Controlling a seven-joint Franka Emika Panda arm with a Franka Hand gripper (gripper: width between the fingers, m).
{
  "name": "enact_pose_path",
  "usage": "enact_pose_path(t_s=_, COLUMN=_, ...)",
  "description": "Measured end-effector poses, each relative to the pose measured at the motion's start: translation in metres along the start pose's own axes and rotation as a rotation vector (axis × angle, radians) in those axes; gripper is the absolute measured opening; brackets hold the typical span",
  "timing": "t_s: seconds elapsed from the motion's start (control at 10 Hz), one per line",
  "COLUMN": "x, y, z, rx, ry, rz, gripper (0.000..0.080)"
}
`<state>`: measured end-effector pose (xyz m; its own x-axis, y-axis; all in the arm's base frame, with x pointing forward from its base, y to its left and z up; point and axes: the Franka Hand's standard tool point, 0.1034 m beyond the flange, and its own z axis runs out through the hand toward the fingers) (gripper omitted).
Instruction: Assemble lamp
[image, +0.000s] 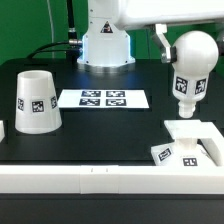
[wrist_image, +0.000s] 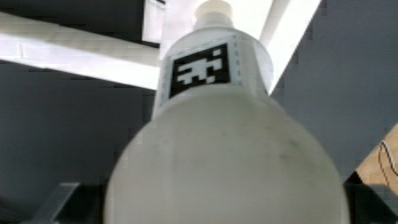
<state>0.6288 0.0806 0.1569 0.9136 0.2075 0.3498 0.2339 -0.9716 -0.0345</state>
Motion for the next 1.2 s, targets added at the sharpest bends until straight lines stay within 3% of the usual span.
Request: enact_pose_path(t_s=1.2, x=-0.001, y=0.002, z=0.017, rx=0.002, ry=-0.007, rz=0.003, gripper=0.0579)
